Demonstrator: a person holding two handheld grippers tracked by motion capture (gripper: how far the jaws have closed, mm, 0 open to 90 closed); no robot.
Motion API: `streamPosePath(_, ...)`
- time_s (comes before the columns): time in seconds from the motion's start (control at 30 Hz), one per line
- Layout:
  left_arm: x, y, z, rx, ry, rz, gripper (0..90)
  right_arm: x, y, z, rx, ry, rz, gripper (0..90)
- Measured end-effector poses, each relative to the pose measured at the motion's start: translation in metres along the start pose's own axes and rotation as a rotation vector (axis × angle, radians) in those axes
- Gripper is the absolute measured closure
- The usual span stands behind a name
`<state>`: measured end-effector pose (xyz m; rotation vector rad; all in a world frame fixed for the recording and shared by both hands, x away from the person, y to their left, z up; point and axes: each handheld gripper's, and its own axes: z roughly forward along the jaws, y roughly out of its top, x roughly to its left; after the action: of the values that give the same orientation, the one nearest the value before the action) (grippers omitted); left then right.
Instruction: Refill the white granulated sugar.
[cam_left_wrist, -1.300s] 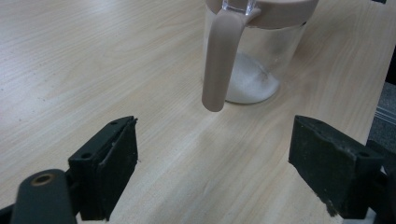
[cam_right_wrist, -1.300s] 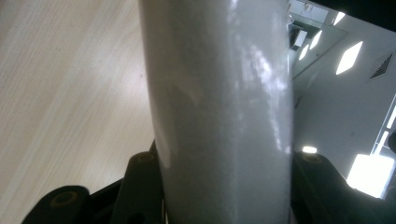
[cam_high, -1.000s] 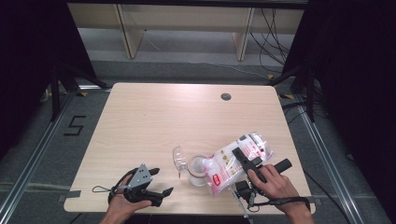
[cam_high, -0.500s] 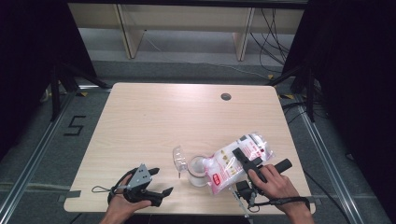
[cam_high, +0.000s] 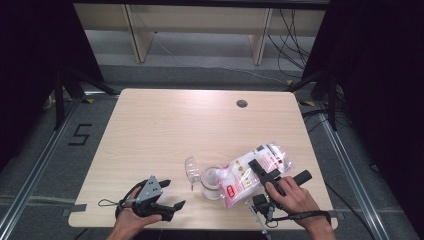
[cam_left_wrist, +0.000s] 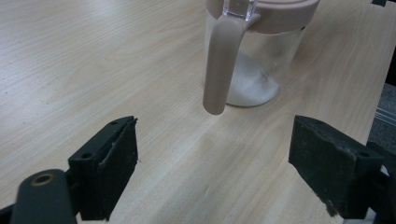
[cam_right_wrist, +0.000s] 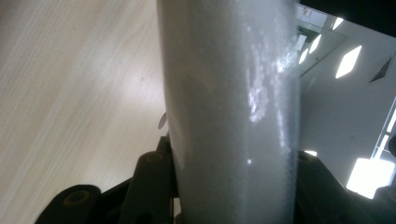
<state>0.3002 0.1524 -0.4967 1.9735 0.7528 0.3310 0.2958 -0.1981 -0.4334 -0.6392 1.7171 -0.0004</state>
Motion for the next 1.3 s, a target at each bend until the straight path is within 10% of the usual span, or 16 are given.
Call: streamPosePath(1.3,-0.0001,-0.0006,0.0002,0.007,-0.001,0.003,15.3,-0.0023,-0.0017,-0.0037,0.0,-0.01,-0.011,67.9)
